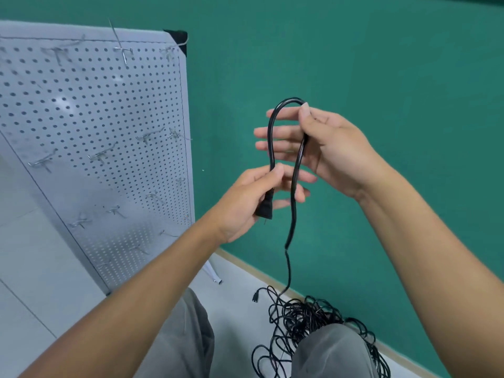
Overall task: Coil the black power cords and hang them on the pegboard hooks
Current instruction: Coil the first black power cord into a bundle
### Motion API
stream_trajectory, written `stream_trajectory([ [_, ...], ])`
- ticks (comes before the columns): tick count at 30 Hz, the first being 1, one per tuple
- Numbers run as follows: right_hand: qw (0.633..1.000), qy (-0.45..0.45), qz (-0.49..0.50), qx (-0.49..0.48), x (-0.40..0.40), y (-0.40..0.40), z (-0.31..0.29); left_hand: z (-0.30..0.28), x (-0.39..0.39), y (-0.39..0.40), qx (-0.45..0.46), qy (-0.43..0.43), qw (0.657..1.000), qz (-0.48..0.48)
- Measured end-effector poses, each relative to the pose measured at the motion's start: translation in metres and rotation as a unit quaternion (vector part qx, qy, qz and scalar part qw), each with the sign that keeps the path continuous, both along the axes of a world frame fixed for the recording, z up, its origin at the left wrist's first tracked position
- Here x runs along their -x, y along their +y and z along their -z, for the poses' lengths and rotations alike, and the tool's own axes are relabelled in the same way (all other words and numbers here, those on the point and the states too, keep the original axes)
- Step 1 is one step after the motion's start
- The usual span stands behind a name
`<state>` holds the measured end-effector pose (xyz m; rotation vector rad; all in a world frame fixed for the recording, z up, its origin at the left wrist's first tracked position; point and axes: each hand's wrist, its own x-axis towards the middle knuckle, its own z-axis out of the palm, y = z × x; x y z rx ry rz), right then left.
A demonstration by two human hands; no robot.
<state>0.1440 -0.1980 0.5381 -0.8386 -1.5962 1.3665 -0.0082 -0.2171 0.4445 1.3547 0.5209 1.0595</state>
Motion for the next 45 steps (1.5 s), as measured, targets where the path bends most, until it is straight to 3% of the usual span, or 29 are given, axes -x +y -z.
stream_trajectory([
  [3, 1.000, 0.006, -0.008, 0.007, 0.002, 0.015, 0.009, 0.003, -0.005, 0.001, 0.073, -0.094, 0.991, 0.059],
  [5, 1.000, 0.019, -0.011, 0.016, 0.005, 0.021, 0.016, 0.006, -0.006, 0.001, 0.105, -0.106, 0.986, 0.078],
  [12, 0.996, 0.016, -0.018, 0.089, 0.015, 0.027, 0.095, 0.018, 0.006, 0.019, 0.163, -0.137, 0.977, -0.007],
  [17, 0.986, -0.055, -0.063, 0.142, 0.026, 0.015, 0.175, 0.001, 0.023, 0.031, 0.210, -0.173, 0.960, -0.066],
  [23, 0.978, -0.186, -0.067, 0.071, 0.022, 0.007, 0.221, -0.013, 0.040, 0.038, 0.247, -0.211, 0.938, -0.119],
  [25, 0.979, -0.191, -0.056, 0.048, 0.017, 0.010, 0.228, -0.016, 0.047, 0.036, 0.254, -0.158, 0.943, -0.147],
  [31, 0.984, -0.178, -0.013, -0.023, -0.008, 0.008, 0.210, 0.002, 0.062, 0.022, 0.225, 0.135, 0.931, -0.255],
  [37, 0.965, -0.223, -0.001, -0.135, -0.022, -0.006, 0.155, 0.052, 0.053, -0.012, 0.169, 0.273, 0.929, -0.184],
  [41, 0.916, -0.290, 0.118, -0.251, -0.011, -0.021, 0.121, 0.058, 0.042, -0.041, 0.105, 0.297, 0.944, -0.101],
  [45, 0.851, -0.397, 0.227, -0.257, -0.001, -0.045, 0.095, 0.055, 0.045, -0.055, 0.012, 0.377, 0.923, -0.080],
])
